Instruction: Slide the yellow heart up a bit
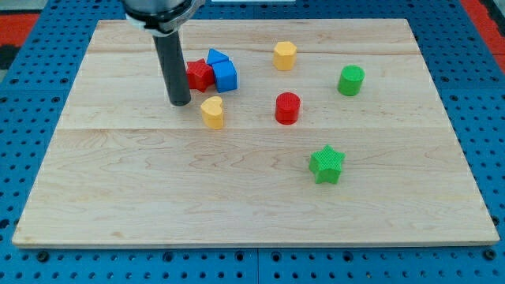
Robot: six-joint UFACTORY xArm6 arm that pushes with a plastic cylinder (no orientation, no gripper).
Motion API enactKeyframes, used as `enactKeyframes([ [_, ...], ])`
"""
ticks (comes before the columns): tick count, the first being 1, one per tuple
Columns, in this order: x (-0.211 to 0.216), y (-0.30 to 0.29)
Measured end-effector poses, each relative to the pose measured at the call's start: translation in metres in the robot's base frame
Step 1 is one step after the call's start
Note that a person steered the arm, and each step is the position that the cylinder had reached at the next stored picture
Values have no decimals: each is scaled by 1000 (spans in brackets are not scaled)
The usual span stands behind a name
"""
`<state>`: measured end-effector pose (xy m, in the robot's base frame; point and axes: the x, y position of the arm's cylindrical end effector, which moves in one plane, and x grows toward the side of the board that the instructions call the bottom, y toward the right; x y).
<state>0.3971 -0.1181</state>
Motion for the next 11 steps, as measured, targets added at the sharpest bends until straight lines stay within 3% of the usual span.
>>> enactKeyframes([
  [3, 56, 32],
  [5, 51, 41],
  [8, 10, 44],
  [11, 31, 91],
])
